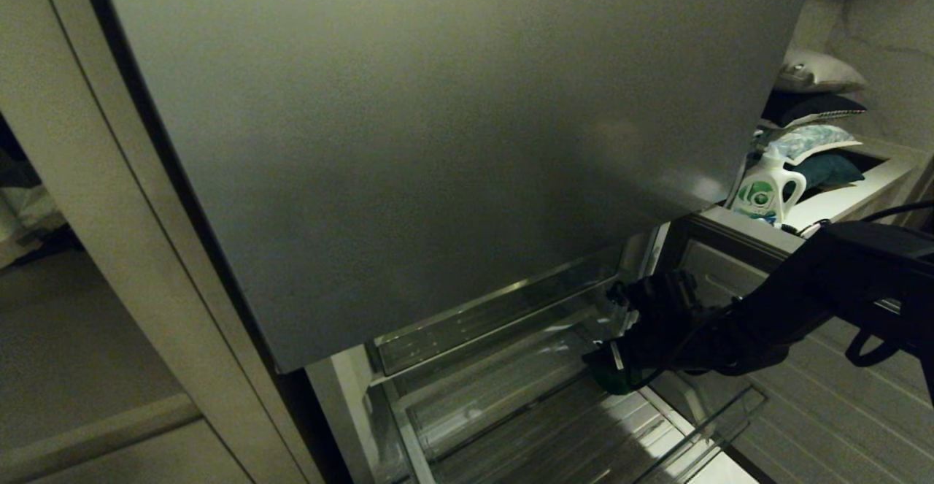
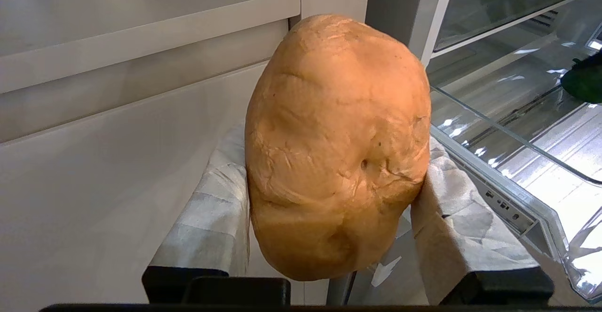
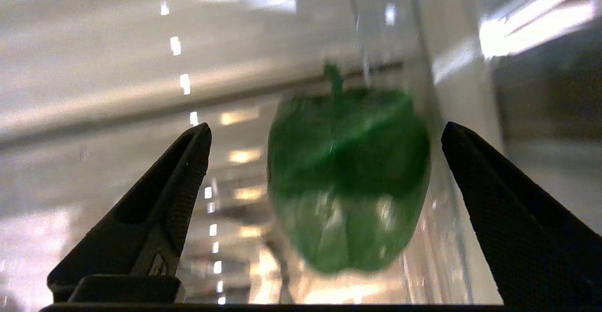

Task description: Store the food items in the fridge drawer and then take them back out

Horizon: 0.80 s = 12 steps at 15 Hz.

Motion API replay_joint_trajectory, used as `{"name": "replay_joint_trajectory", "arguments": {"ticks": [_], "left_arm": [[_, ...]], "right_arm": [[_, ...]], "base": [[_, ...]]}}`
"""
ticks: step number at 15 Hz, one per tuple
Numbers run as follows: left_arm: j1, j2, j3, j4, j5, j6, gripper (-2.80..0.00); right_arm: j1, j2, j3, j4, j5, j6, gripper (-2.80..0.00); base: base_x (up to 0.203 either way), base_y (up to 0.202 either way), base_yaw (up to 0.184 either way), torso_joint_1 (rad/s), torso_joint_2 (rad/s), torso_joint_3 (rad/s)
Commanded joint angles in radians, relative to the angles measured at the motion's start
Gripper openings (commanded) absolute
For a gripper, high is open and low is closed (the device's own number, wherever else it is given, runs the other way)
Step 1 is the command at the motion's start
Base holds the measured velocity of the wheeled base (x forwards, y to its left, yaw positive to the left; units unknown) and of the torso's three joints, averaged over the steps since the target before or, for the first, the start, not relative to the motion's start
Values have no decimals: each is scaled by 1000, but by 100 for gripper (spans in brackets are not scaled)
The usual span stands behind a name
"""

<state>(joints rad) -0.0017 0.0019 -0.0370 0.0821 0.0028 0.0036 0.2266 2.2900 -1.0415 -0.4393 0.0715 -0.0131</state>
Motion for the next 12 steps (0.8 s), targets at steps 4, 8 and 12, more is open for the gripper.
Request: {"name": "replay_joint_trajectory", "arguments": {"ticks": [4,8,12], "left_arm": [[0,0,0,1,0,-1,-280],[0,0,0,1,0,1,-280],[2,0,0,1,0,1,-280]], "right_arm": [[0,34,0,-13,1,13,0],[0,42,0,-16,-1,16,0],[-1,48,-2,-18,-1,13,0]], "base": [[0,0,0,0,0,0],[0,0,0,0,0,0],[0,0,0,0,0,0]]}}
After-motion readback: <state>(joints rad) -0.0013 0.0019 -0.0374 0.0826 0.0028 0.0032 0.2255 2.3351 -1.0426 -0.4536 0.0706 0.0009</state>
